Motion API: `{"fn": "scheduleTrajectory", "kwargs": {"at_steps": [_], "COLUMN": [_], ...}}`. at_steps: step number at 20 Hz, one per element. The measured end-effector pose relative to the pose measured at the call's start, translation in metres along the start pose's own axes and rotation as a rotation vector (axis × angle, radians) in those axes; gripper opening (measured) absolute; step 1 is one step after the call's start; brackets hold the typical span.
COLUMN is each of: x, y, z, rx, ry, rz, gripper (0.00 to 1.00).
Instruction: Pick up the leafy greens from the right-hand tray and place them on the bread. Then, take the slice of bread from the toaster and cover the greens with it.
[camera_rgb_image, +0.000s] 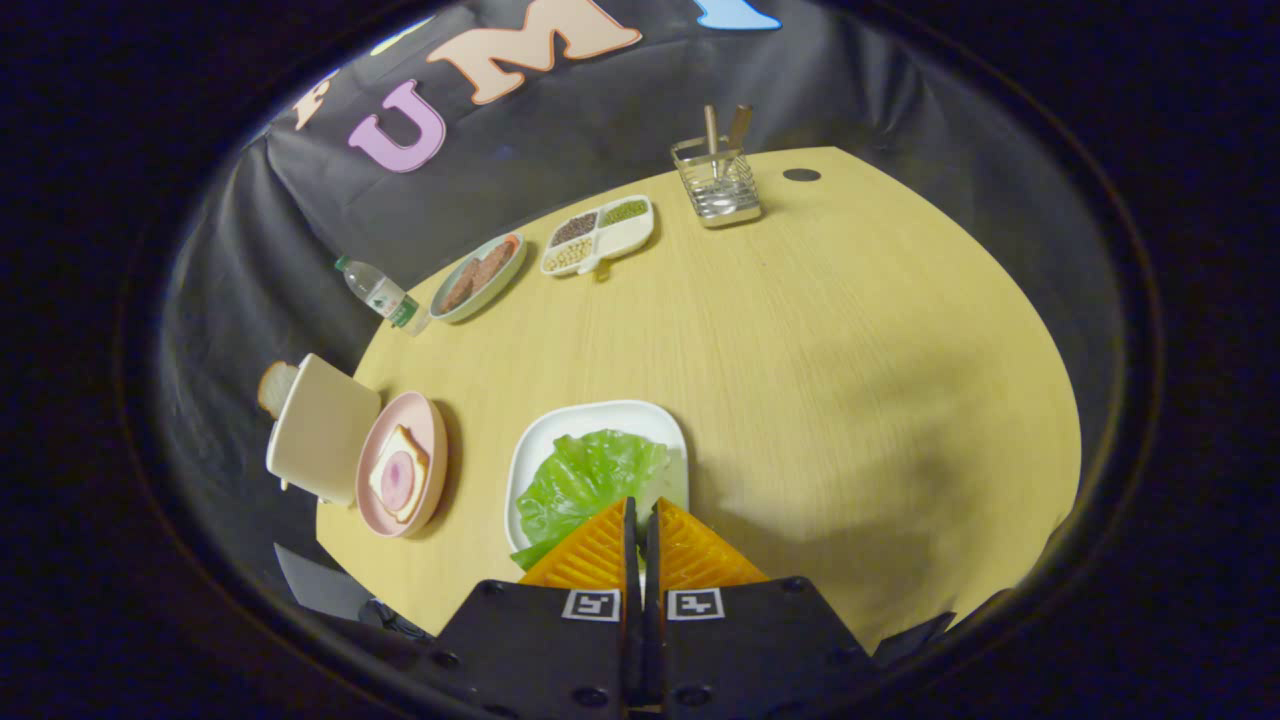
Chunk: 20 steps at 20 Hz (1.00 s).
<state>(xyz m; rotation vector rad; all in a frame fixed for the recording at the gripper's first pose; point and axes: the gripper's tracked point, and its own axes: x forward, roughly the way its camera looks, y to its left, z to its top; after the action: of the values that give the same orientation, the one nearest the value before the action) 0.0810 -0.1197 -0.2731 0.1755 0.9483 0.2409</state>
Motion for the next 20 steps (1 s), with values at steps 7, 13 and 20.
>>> {"fn": "scheduleTrajectory", "kwargs": {"at_steps": [7,13,20], "x": [-0.028,-0.051,-0.060], "y": [0.044,0.104,0.181], "z": [0.013,0.020,0.029], "rx": [0.036,0.045,0.037], "ry": [-0.010,0.001,-0.012], "rz": [0.070,0.151,0.249], "gripper": [0.03,0.03,0.03]}}
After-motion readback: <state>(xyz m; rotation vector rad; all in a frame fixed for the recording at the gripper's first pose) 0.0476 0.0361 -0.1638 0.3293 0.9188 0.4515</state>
